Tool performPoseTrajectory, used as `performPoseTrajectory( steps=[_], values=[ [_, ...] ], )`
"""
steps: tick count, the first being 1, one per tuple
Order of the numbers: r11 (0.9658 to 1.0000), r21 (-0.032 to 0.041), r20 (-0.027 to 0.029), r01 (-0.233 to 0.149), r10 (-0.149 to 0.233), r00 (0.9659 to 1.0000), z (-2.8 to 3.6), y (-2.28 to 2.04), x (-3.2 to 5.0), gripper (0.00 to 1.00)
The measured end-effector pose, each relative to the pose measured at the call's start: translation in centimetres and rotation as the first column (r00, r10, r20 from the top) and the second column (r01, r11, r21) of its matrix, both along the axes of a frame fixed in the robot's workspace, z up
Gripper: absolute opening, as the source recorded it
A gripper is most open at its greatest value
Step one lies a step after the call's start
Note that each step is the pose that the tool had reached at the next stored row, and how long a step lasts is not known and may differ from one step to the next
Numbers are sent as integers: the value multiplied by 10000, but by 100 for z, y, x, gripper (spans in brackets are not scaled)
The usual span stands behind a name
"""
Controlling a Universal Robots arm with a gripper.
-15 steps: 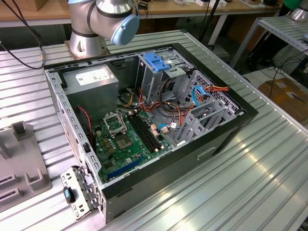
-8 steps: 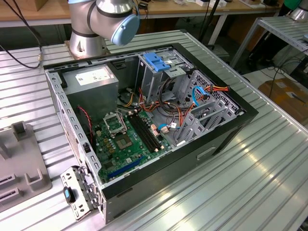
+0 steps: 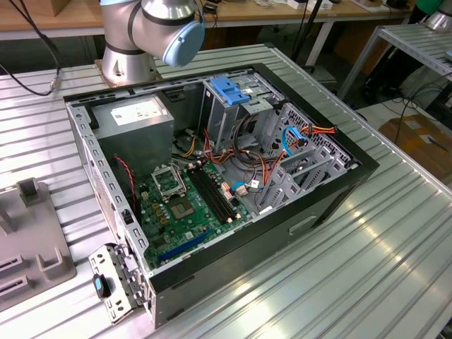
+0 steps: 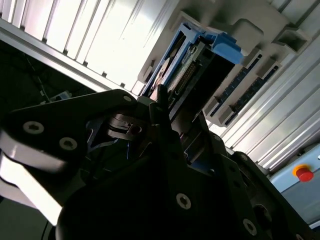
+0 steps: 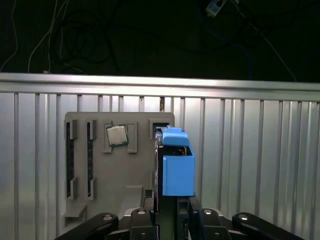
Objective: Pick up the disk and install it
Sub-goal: 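Pick up the disk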
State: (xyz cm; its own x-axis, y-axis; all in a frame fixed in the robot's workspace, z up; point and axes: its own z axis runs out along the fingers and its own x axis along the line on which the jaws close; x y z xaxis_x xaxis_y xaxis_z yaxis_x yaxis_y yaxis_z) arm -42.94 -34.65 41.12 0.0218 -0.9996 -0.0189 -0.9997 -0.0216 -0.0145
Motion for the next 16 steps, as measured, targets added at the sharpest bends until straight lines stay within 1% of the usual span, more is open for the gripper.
performPoseTrajectory(
  steps=[1,5,10,12,16],
  values=[
    [10000,0,0,0,0,10000,32,0,0,35],
    [10000,0,1,0,0,10000,310,0,0,35],
    [10000,0,0,-1,1,10000,483,0,0,35],
    [10000,1,2,0,0,10000,565,0,0,35],
    [10000,1,2,0,0,10000,627,0,0,35]
  ],
)
